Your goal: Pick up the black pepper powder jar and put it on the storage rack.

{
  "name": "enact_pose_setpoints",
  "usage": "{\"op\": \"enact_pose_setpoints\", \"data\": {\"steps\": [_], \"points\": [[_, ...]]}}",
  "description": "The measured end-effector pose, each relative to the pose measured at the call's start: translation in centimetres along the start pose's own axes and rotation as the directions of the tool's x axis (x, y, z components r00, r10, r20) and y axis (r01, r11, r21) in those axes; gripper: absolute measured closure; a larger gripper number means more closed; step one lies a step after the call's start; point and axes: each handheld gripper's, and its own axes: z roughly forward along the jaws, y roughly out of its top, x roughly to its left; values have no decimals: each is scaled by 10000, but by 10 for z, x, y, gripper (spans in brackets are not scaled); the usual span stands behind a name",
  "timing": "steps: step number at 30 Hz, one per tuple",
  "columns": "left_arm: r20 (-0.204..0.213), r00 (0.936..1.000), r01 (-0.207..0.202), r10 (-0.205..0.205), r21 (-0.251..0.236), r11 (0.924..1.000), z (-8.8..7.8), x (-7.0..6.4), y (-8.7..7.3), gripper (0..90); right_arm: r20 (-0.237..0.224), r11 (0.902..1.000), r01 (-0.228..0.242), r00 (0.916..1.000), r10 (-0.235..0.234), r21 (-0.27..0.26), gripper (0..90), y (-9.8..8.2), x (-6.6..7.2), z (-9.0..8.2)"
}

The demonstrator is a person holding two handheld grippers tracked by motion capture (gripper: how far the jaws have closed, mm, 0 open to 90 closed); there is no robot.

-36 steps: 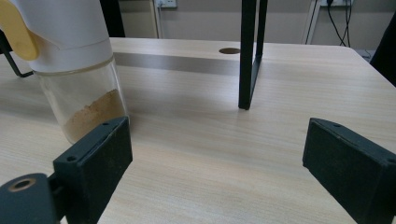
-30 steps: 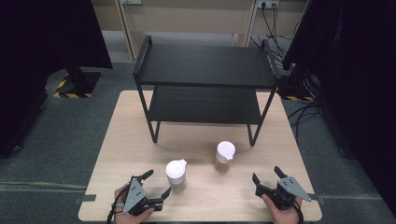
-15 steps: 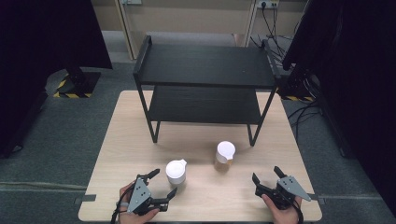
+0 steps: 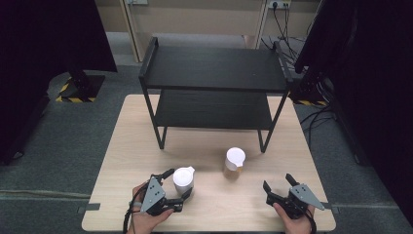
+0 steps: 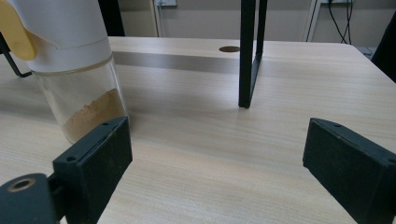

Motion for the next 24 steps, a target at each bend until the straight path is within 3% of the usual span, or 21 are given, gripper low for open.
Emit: {"op": "enact_pose_setpoints", "data": {"steps": [17,24], "points": [[-103,9999,-112,110,-151,9998,9,-4,-1,287,33,10000,3,10000,-3,-49,85,-1,0,0],[-90,10000,-9,7,-235,9997,10,-4,-3,295,19,10000,-32,10000,32,-27,85,-1,0,0]]}}
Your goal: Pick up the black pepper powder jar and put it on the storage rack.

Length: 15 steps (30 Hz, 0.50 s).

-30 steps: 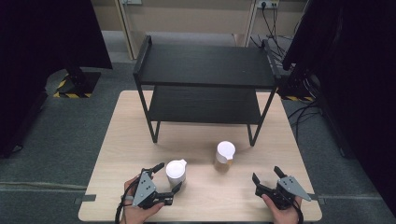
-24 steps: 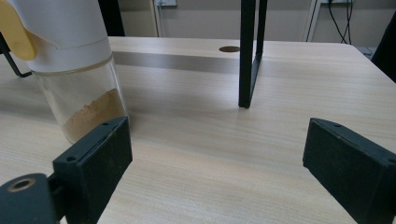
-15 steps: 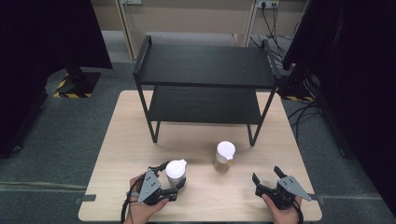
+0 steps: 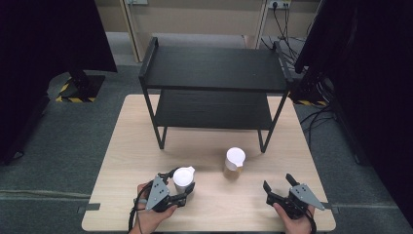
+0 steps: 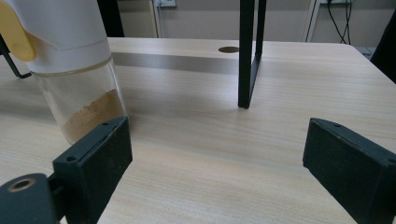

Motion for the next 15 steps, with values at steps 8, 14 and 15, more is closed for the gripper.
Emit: {"op": "enact_pose_setpoints", "data": {"steps": [8,14,15], "points": [[-177,9998,94,-94,14,10000,1,-5,1,303,-5,10000,-77,10000,77,-13,84,0,-1,0],[-299,9995,88,-85,107,9999,3,-9,4,303,-1,9999,-133,9999,133,-42,84,-1,-1,0],[-312,9995,67,-63,118,9999,3,-9,4,304,-5,9999,-142,9999,142,-41,85,-1,-1,0]]}}
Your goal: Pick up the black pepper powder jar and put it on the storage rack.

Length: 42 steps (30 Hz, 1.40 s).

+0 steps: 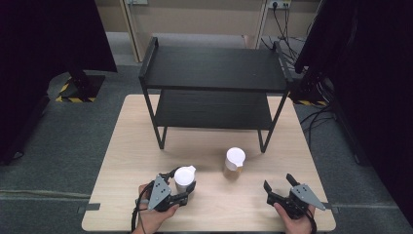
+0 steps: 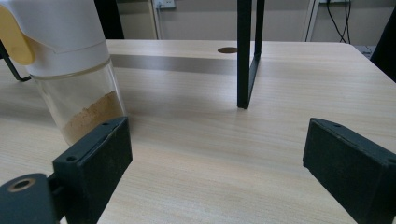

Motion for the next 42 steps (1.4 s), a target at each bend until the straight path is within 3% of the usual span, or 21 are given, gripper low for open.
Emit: {"op": "enact_pose_setpoints", "data": {"steps": [11,28,42], "points": [[-22,10000,-3,3,170,9999,0,-3,7,306,-1,10000,-34,10000,34,0,84,0,0,0],[-620,9980,-173,131,-672,9976,-5,-7,35,307,7,10000,-51,10000,51,-8,84,0,0,0],[-1229,9922,53,-187,-1091,9940,-3,-3,61,307,19,10000,-61,10000,61,0,84,0,0,0]]}}
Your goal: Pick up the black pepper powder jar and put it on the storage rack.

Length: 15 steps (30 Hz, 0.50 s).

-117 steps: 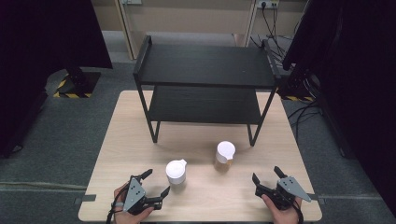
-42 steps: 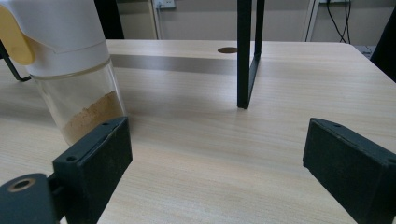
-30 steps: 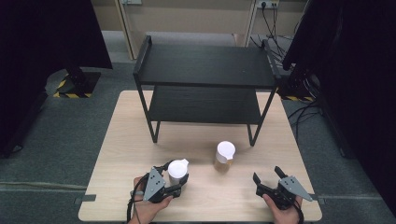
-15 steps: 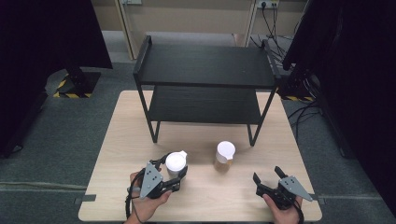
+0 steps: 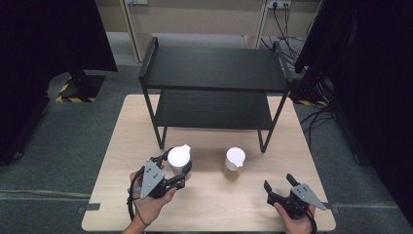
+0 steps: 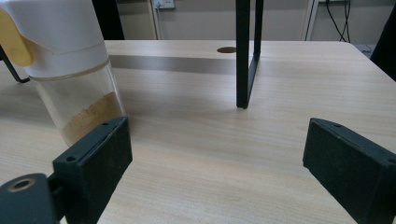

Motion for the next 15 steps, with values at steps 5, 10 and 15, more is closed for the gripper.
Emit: {"op": "enact_pose_setpoints", "data": {"steps": [5,10,15], "points": [[-145,9999,47,-50,-161,9999,2,1,5,308,-4,10000,-5,10000,5,27,84,0,0,0],[-329,9995,-11,2,-273,9996,3,0,11,308,-11,10000,-18,10000,18,6,84,0,0,0],[-457,9989,16,-34,-403,9992,4,1,17,308,-10,10000,-24,10000,24,14,84,0,0,0]]}}
